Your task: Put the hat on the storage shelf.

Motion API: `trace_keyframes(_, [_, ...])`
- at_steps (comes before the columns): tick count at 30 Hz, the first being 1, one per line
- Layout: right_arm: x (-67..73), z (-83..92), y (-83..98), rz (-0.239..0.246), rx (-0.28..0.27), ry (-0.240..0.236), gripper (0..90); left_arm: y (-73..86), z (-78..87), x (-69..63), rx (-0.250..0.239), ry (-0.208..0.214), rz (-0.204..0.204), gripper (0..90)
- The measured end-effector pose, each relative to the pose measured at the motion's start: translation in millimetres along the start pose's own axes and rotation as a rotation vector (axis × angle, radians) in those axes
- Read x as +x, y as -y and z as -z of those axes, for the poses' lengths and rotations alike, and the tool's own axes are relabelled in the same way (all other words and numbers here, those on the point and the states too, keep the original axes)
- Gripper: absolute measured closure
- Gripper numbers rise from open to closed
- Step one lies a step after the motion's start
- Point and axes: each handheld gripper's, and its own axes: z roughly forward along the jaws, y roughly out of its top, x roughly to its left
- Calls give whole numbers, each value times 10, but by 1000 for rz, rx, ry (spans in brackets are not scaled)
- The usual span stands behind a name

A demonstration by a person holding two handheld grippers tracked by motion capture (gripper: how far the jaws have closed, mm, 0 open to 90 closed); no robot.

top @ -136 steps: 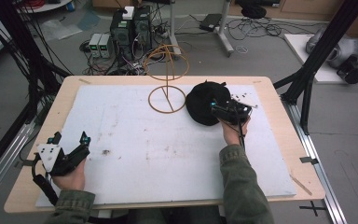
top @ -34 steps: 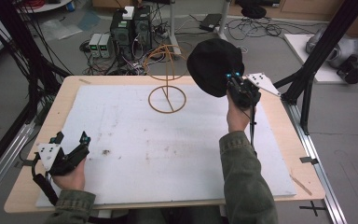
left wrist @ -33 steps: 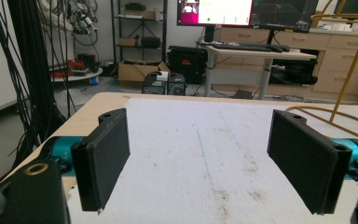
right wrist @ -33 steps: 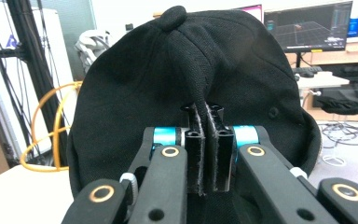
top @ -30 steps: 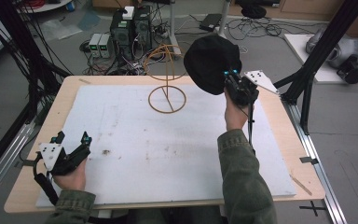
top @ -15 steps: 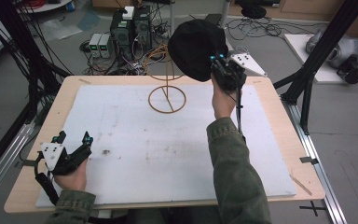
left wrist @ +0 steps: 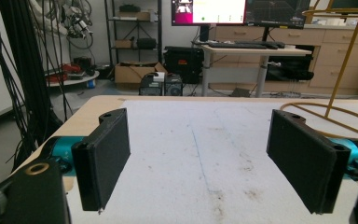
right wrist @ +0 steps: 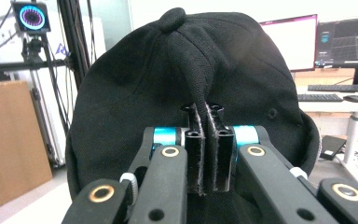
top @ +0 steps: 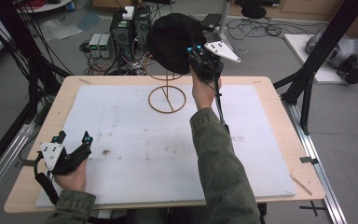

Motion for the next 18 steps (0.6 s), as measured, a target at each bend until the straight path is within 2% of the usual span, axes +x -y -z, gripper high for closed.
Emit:
trace_keyframes(6, [40, -97, 96, 4, 26, -11, 874, 3, -5, 5, 7, 0, 6, 215])
trace_keyframes(9, [64, -147, 141, 7, 46, -8, 874, 0, -1, 28, -4, -15, 22, 215])
trace_keyframes(15, [76, -206, 199, 12, 74, -6, 874, 5, -12, 22, -1, -7, 24, 218])
trace_keyframes(18, [82, -230, 219, 17, 88, -20, 874, 6, -12, 46, -2, -16, 33, 218])
